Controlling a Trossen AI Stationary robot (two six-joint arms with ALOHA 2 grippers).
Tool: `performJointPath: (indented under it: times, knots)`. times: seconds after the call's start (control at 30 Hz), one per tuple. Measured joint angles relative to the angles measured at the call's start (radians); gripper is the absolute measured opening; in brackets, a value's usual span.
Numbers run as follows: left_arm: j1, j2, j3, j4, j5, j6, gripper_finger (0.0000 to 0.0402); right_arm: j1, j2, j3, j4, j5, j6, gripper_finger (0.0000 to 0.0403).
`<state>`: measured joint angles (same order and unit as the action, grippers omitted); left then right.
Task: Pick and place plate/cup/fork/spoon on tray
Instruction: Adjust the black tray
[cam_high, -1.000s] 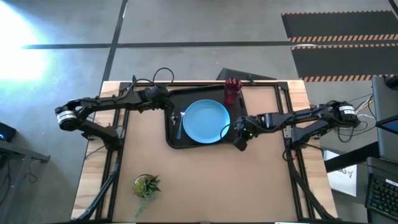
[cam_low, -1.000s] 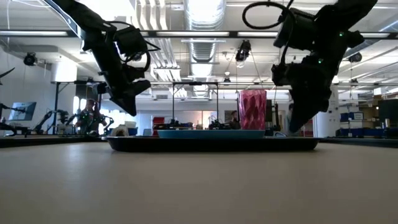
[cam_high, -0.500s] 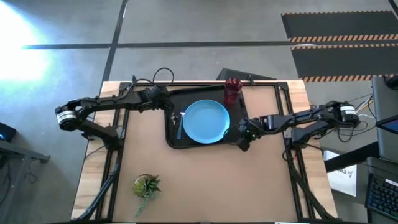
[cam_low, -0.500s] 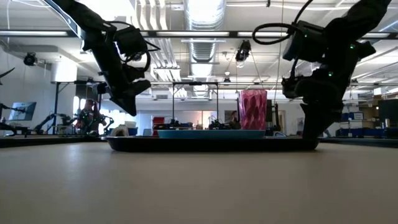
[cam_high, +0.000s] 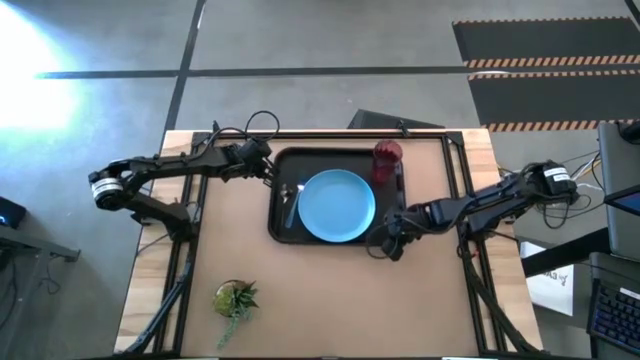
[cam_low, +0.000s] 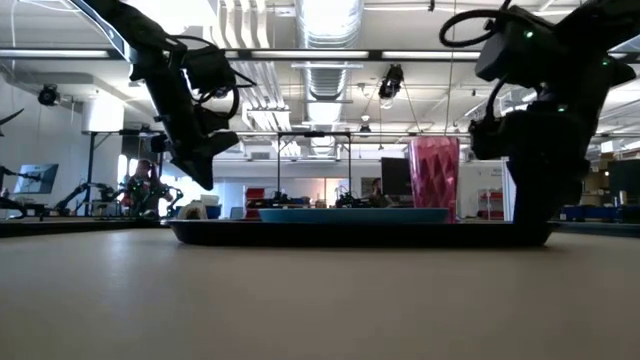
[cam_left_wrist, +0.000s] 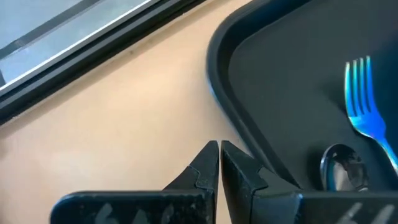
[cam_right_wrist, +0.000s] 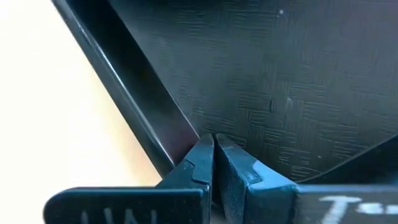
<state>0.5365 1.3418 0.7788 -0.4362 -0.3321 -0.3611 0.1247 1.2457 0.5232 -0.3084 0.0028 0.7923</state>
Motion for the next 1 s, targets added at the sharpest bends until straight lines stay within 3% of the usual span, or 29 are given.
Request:
performJointPath:
  times: [0.3,0.57,1.0]
  knots:
    - [0.000,0.009,0.000,0.017,0.000,-0.003,0.0000,0.052,-0.001,0.012,-0.007,0.052,0.039,0.0008]
    - [0.000,0.095,-0.001,0.086,0.003,-0.003,0.0000,0.052,-0.057,0.066,-0.003,0.117,-0.013,0.0008]
    - [0.043,0.123,0.005,0.229,0.013,0.002,0.0000,0.052,-0.274,0.257,0.001,0.261,-0.250,0.0008]
